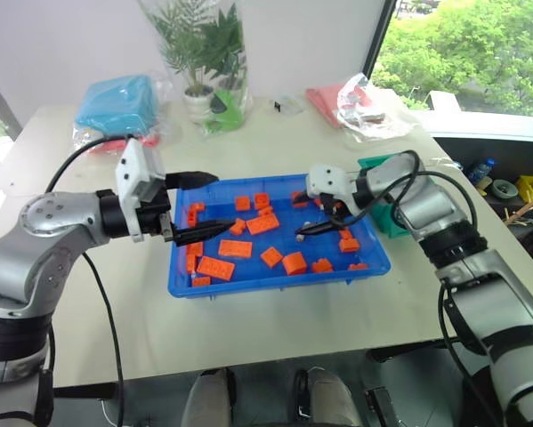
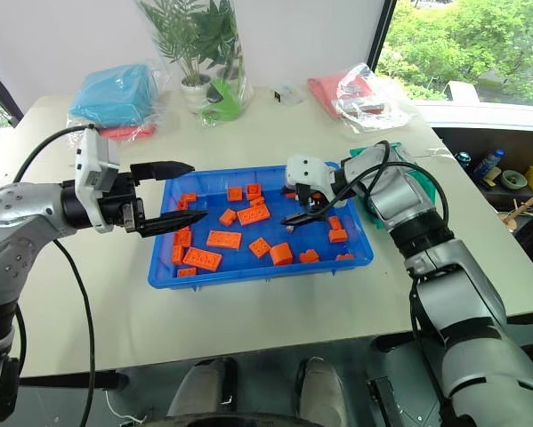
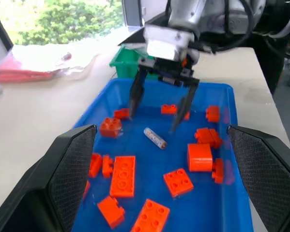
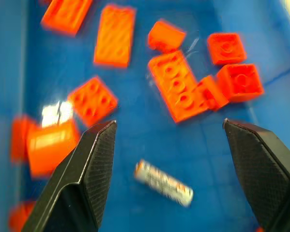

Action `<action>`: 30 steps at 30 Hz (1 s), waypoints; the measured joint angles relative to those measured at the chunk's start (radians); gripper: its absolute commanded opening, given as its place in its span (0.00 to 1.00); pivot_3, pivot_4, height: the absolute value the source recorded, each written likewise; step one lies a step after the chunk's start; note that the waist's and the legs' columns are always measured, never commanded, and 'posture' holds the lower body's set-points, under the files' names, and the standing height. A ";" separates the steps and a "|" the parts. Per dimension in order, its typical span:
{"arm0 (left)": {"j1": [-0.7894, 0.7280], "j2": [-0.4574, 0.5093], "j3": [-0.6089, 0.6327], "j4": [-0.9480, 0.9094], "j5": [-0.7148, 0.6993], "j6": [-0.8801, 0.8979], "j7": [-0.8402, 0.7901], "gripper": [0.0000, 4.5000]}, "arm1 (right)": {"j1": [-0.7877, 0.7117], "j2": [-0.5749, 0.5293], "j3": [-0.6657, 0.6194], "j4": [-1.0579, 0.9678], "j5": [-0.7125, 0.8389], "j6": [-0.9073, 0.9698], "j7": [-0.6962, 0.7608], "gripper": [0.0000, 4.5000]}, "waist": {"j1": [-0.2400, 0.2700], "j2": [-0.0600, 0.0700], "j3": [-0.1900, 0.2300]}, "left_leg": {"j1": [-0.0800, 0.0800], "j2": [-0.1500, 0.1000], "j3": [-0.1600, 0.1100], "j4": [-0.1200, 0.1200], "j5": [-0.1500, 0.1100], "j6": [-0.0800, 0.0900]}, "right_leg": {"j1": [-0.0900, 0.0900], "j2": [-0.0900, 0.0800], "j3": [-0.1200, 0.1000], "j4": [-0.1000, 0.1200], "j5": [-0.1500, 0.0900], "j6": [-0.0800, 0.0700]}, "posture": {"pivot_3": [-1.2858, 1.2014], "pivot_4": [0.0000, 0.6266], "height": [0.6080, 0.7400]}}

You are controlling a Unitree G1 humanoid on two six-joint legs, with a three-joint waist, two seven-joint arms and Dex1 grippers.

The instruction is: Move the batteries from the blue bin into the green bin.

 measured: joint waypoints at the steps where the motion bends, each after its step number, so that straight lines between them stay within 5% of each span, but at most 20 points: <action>1: 0.000 0.000 0.000 0.001 0.001 0.000 0.000 1.00 | -0.020 0.014 0.008 0.080 -0.026 -0.078 0.014 0.80 | -0.002 0.000 0.000 | 0.000 0.000 0.000 0.000 0.000 0.000 | 0.000 0.000 0.000 0.000 0.000 0.001 | 0.52 0.24 0.48; 9: 0.010 0.007 0.006 -0.006 0.001 0.002 0.009 1.00 | -0.099 0.112 0.021 0.483 -0.162 -0.464 -0.016 0.80 | -0.011 0.000 0.000 | 0.000 0.000 0.000 0.001 0.001 -0.001 | 0.002 0.000 0.000 0.002 0.002 0.001 | 0.52 0.24 0.48; 17: 0.039 0.027 0.044 -0.044 -0.009 0.014 0.023 1.00 | -0.128 0.152 0.005 0.634 -0.246 -0.637 -0.147 0.80 | -0.012 0.000 0.000 | 0.001 0.000 0.000 0.001 0.001 -0.002 | 0.002 0.000 0.000 0.003 0.002 0.001 | 0.52 0.24 0.48; 20: 0.039 0.029 0.047 -0.053 -0.015 0.023 0.027 1.00 | -0.130 0.165 -0.009 0.657 -0.253 -0.646 -0.157 0.60 | -0.012 0.000 0.000 | 0.002 0.000 0.000 0.001 0.001 -0.002 | 0.002 0.000 0.000 0.003 0.001 0.000 | 0.52 0.24 0.48; 23: 0.038 0.031 0.047 -0.054 -0.020 0.026 0.031 1.00 | -0.121 0.181 -0.031 0.665 -0.252 -0.641 -0.133 0.27 | -0.012 0.000 0.000 | 0.002 0.000 0.000 0.001 0.001 -0.002 | 0.004 0.000 0.001 0.003 0.002 0.000 | 0.52 0.24 0.48; 30: 0.019 0.036 0.046 -0.039 -0.020 0.027 0.022 1.00 | -0.047 0.191 -0.144 0.587 -0.170 -0.491 -0.102 0.27 | -0.011 0.000 0.000 | 0.002 0.000 0.000 0.001 0.002 -0.002 | 0.004 0.000 0.001 0.003 0.004 -0.001 | 0.52 0.24 0.48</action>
